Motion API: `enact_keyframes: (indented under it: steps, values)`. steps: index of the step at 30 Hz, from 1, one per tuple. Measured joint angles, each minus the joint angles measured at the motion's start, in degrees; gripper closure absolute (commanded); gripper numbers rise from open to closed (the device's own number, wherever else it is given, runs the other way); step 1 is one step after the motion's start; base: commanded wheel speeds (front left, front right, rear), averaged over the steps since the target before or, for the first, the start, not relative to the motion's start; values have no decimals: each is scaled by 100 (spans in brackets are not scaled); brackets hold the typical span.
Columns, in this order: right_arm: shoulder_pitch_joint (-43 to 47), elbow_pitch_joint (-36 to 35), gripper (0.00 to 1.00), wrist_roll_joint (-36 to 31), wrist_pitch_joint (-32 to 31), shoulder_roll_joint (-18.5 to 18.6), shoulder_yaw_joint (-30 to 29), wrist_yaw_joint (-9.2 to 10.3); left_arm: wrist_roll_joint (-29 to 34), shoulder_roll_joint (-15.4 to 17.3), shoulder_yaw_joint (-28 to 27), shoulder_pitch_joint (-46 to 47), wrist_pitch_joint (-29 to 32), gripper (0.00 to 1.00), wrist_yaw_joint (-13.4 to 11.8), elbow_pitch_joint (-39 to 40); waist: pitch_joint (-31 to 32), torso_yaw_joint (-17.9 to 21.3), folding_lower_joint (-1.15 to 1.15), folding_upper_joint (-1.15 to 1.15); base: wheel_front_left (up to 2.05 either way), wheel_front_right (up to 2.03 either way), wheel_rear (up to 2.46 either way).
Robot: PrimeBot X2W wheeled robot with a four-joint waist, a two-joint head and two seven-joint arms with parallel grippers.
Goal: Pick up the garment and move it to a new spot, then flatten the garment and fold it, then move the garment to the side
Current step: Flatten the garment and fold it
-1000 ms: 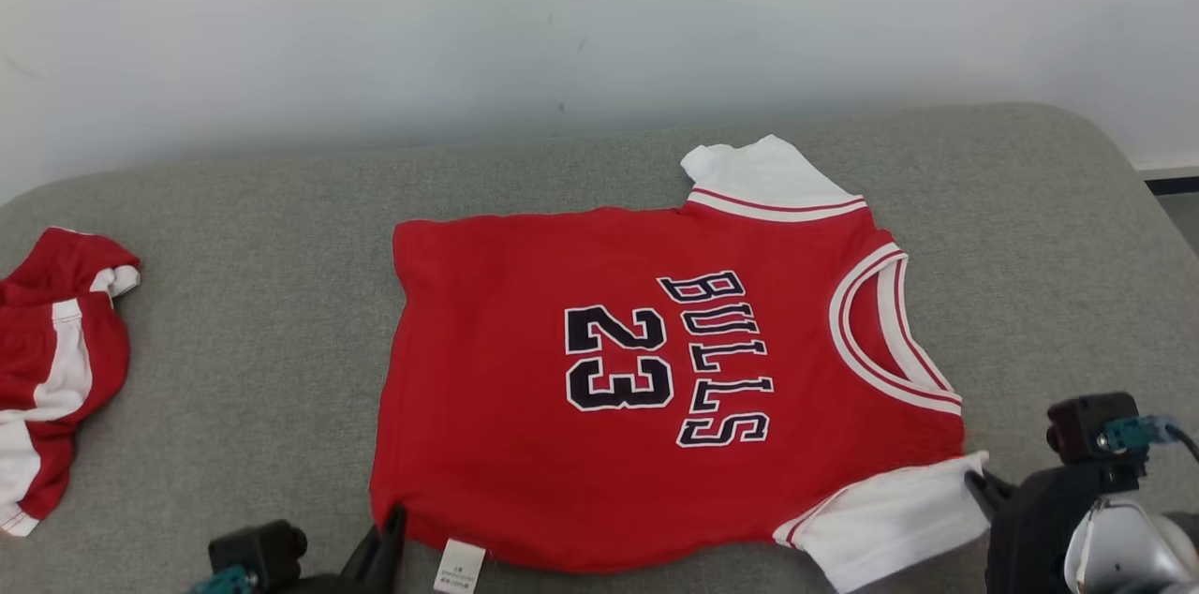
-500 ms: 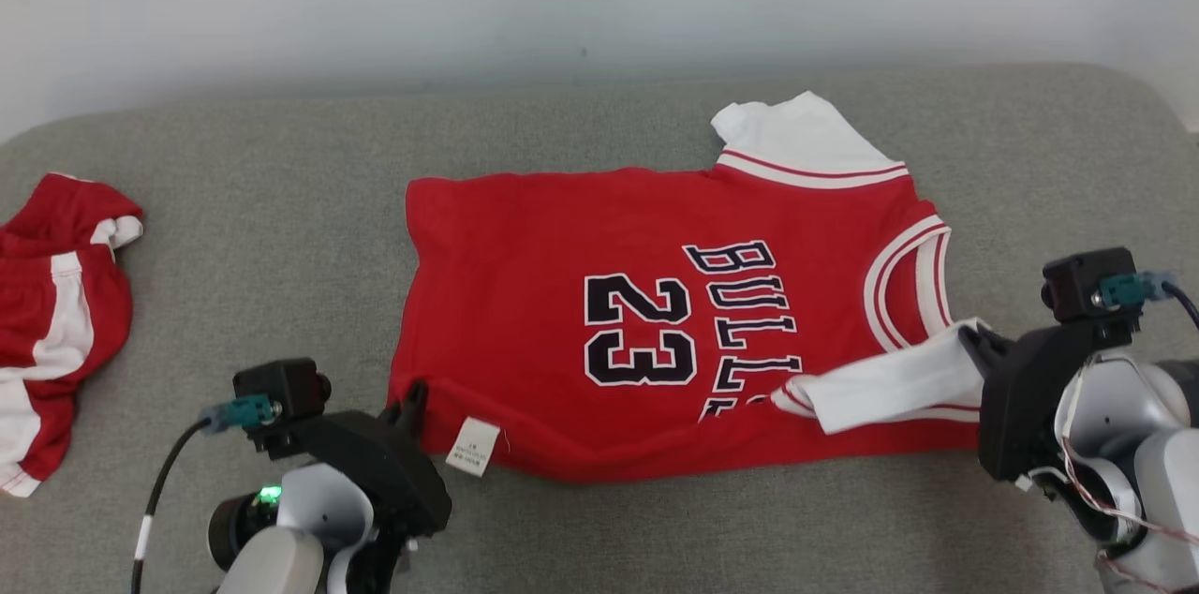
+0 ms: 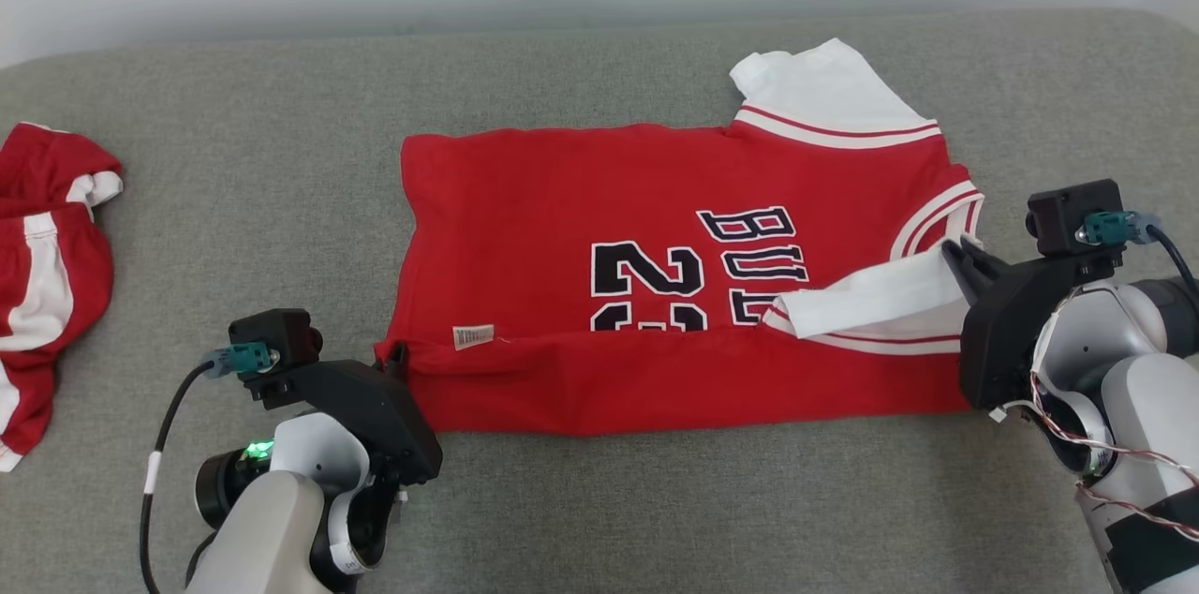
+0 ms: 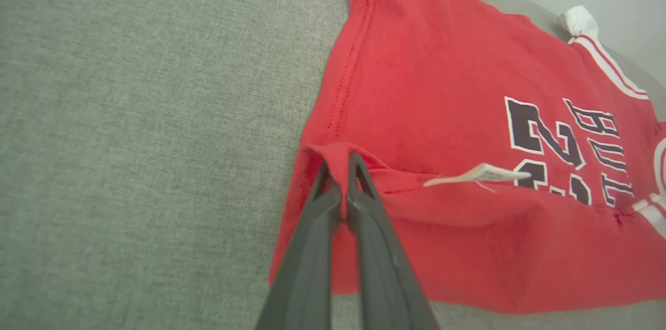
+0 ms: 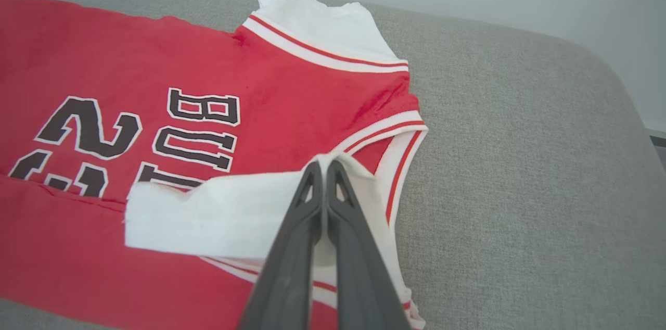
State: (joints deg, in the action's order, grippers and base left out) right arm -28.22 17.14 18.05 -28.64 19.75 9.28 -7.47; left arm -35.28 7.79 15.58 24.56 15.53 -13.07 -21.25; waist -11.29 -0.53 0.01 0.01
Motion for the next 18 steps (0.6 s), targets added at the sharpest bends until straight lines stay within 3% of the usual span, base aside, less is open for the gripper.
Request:
enact_keyframes:
  steps: [7, 8, 9, 18]
  values:
    - [-183, 369, 100, -3, 356, 30, 13, 0, 0, -22, 11, 110, -149, 100, 47, -166, -50, -28, 0, 0, 0, 0, 0]
    - [-191, 436, 81, -11, 388, 19, -3, 0, 1, -30, 9, 123, -198, 57, 45, -182, -48, -26, 0, 0, 0, 0, 0]
    - [-197, 480, 0, -30, 437, 4, -10, 0, 21, -31, 11, 142, -256, 0, 41, -202, -44, -24, 0, 0, 0, 0, 0]
    - [-311, 641, 0, -141, 1610, -271, -163, 0, 271, 56, 113, 39, -806, 0, 47, -309, 101, 4, -1, 0, 0, 0, 0]
